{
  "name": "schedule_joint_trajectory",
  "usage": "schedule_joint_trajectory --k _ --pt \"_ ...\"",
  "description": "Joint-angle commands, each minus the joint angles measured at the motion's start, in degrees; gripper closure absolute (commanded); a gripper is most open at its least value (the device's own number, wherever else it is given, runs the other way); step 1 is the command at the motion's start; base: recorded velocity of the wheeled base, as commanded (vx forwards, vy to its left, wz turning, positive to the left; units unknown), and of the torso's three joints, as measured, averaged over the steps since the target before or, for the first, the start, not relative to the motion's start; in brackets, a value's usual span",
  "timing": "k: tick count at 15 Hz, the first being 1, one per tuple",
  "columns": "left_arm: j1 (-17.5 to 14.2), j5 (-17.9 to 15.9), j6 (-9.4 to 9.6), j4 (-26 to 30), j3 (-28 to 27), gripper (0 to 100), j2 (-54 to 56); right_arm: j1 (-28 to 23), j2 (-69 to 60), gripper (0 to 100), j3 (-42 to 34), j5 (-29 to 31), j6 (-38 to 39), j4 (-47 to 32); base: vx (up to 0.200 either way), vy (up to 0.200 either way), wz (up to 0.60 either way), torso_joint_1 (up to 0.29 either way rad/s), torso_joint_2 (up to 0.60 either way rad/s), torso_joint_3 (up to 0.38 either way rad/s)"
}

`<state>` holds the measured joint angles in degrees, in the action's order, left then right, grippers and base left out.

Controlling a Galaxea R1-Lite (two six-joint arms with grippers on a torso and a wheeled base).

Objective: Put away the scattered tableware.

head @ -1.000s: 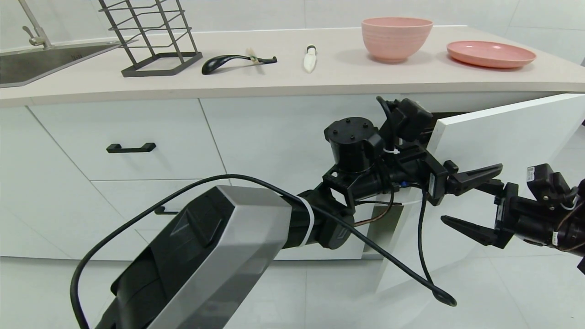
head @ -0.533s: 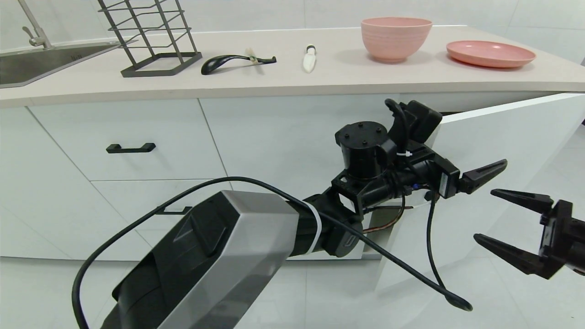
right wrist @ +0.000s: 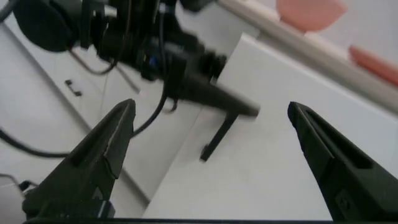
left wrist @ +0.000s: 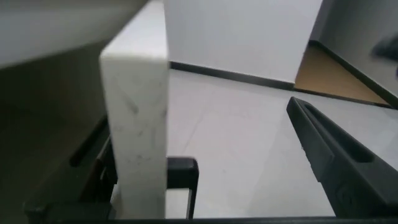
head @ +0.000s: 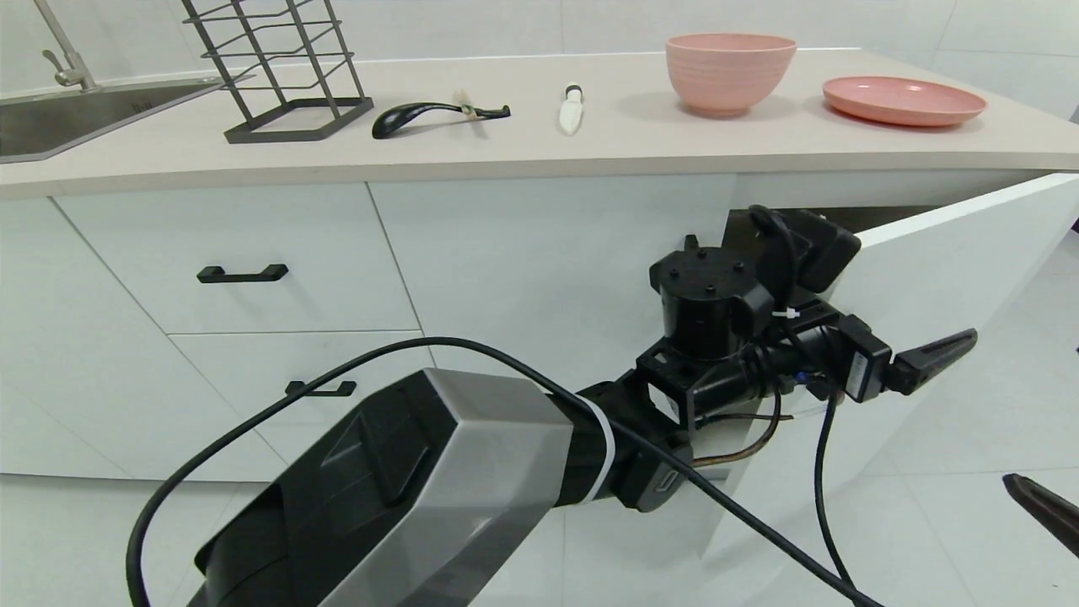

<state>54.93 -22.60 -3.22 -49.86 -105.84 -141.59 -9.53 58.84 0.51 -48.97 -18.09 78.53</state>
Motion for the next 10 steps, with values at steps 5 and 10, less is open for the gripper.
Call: schedule_joint_trajectory --k 5,10 --pt "6.07 1.24 -0.03 0.29 4.85 0 3.52 0.74 -11.91 0 1.07 0.28 0.07 0.31 0.000 0.000 0.00 0.000 0.00 0.000" --pt "8.53 1.86 -0.03 0.11 4.68 0 2.37 0.74 -13.58 0 4.06 1.51 0.16 0.31 0.000 0.000 0.00 0.000 0.00 0.000"
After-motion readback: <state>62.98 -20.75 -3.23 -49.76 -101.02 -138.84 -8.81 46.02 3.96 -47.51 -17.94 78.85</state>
